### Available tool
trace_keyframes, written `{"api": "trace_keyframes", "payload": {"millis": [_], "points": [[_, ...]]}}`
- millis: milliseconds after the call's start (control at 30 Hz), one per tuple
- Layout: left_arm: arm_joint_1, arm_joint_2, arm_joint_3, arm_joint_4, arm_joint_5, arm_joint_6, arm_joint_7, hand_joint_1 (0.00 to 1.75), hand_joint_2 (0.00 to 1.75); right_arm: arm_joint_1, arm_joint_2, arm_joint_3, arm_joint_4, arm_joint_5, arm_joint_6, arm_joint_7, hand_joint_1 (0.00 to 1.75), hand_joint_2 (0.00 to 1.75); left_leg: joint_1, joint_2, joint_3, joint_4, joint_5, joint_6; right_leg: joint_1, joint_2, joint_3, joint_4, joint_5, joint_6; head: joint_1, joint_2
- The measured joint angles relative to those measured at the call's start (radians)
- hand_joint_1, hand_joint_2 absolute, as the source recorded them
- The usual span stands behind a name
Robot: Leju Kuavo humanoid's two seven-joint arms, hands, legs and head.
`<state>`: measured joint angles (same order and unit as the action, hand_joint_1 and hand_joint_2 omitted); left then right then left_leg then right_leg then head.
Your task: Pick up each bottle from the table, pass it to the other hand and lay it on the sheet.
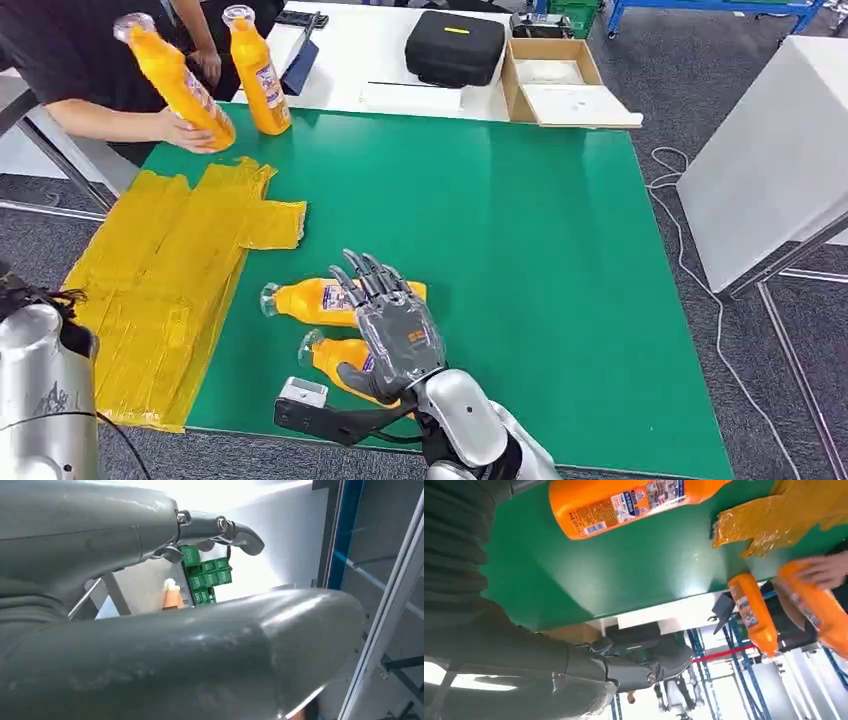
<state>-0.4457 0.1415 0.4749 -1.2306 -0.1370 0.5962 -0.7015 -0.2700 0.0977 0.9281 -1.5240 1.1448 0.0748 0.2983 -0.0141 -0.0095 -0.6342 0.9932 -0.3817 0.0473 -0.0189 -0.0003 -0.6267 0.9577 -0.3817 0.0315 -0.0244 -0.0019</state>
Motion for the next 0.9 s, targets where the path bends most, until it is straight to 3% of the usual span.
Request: {"api": "trace_keyframes", "payload": {"millis": [900], "points": [[-0.03, 0.025, 0.022, 0.032, 0.075, -0.015, 0.0, 0.0, 0.0, 0.001, -0.055, 0.025, 0.244, -0.113, 0.002, -0.031, 0.0, 1.75, 0.0, 0.0, 0.0, 0.0, 0.0, 0.0, 0.0, 0.0, 0.003, 0.0, 0.0, 0.0, 0.0, 0.0]]}}
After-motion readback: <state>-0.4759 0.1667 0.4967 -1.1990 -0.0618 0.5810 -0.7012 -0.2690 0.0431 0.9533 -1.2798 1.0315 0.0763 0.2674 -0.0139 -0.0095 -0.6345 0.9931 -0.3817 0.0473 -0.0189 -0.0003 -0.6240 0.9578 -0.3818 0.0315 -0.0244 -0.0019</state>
